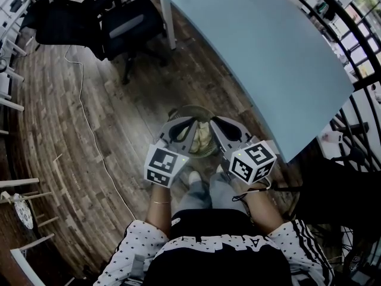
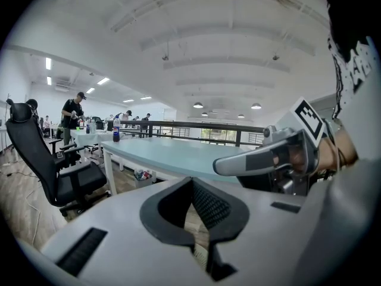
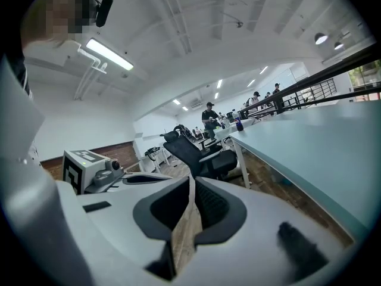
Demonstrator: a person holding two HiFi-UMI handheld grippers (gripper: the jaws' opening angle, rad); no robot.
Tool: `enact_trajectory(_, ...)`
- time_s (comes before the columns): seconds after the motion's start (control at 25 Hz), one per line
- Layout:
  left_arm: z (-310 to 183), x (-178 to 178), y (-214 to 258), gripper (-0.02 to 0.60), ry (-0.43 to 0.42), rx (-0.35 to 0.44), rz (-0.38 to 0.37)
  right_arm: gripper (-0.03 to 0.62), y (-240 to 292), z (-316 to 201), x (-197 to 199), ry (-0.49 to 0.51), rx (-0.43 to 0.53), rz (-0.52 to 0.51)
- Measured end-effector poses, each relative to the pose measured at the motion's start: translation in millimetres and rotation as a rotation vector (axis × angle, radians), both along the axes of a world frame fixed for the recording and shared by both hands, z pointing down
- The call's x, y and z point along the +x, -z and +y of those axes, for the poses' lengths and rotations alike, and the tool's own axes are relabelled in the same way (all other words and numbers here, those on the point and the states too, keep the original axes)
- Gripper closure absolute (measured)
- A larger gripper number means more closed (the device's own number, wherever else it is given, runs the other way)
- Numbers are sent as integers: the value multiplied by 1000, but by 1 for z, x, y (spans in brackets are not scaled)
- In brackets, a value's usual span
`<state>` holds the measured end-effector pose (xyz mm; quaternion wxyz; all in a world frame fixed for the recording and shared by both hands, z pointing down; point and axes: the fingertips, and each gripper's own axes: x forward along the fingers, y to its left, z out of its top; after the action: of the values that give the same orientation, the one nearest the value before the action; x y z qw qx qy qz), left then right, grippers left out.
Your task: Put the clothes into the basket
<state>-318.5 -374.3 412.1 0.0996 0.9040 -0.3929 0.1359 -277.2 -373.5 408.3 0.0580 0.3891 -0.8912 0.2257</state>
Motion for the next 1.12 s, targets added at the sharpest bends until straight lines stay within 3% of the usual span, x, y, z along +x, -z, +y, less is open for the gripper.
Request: enact_trajectory(1.12,9,-8,-2,566,6,1,9,553,0,10,-8,9,10,7)
